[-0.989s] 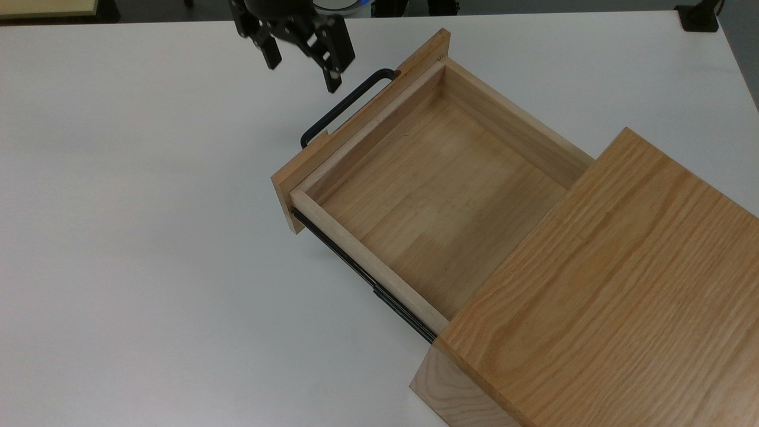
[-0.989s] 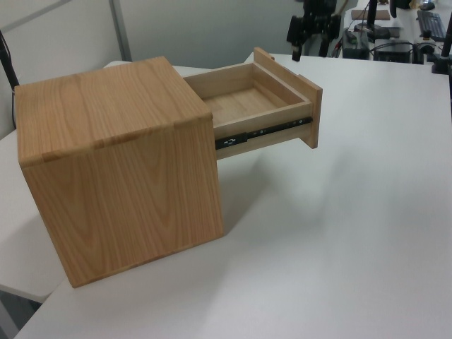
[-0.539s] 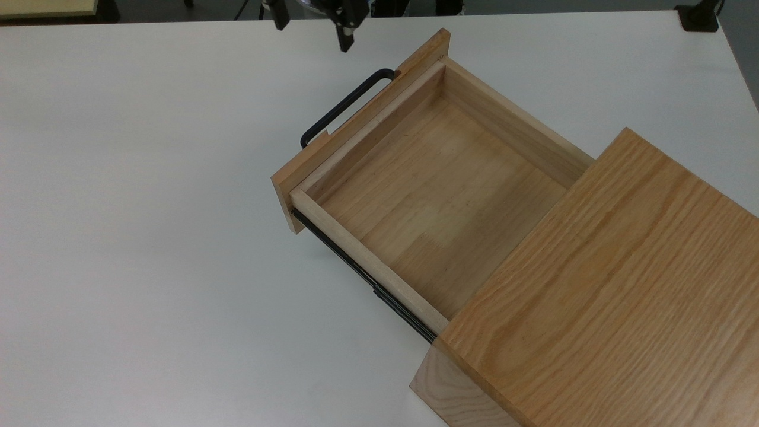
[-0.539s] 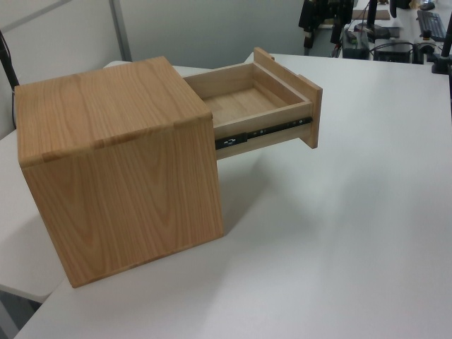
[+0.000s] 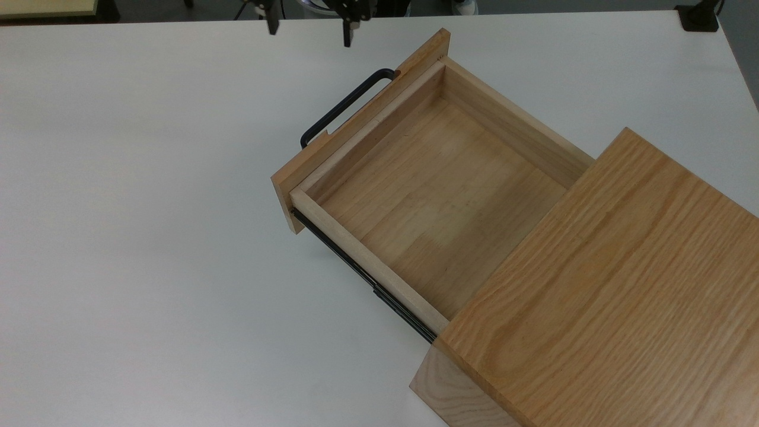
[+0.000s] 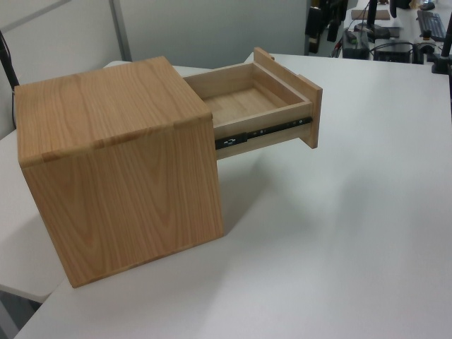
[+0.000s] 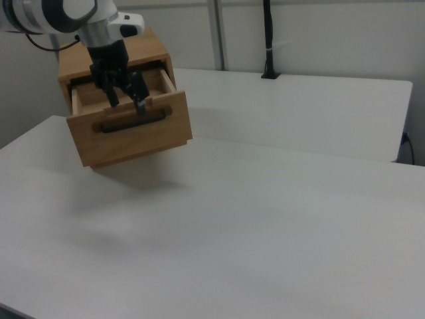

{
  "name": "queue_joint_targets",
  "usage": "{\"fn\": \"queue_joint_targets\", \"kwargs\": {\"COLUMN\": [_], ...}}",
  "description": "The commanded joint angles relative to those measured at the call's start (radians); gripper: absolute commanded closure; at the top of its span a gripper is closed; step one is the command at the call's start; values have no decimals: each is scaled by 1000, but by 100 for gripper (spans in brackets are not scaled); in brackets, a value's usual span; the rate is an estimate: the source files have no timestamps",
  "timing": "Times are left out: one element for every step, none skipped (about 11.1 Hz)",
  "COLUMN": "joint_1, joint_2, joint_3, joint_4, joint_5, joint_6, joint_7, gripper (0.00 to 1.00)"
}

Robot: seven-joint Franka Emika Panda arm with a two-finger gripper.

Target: Open the drawer by sliding it

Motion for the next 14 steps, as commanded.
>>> {"fn": "queue_joint_targets", "kwargs": {"joint_1": [7,61,135,155,155,155,160,160,163,163,165,163,157,160], "joint_2": [-43,-45,-45,-43,-43,-43,-43,-43,-42,-42,-43,-42,-43,-43], "joint_3": [-57,-126,-204,-227,-228,-228,-224,-223,-215,-214,-214,-211,-211,-209], "joint_4": [-25,-21,-20,-19,-19,-17,-20,-20,-22,-21,-22,-22,-21,-22], "joint_5": [-43,-46,-46,-46,-45,-39,-45,-43,-42,-34,-19,25,85,90], "joint_6": [-19,-19,-19,-17,-17,-17,-20,-20,-26,-33,-39,-40,-33,-31], "joint_7": [-212,-240,-245,-245,-233,-230,-208,-191,-182,-182,-179,-138,-68,-43], "gripper": [0,0,0,0,0,0,0,0,0,0,0,0,0,0]}}
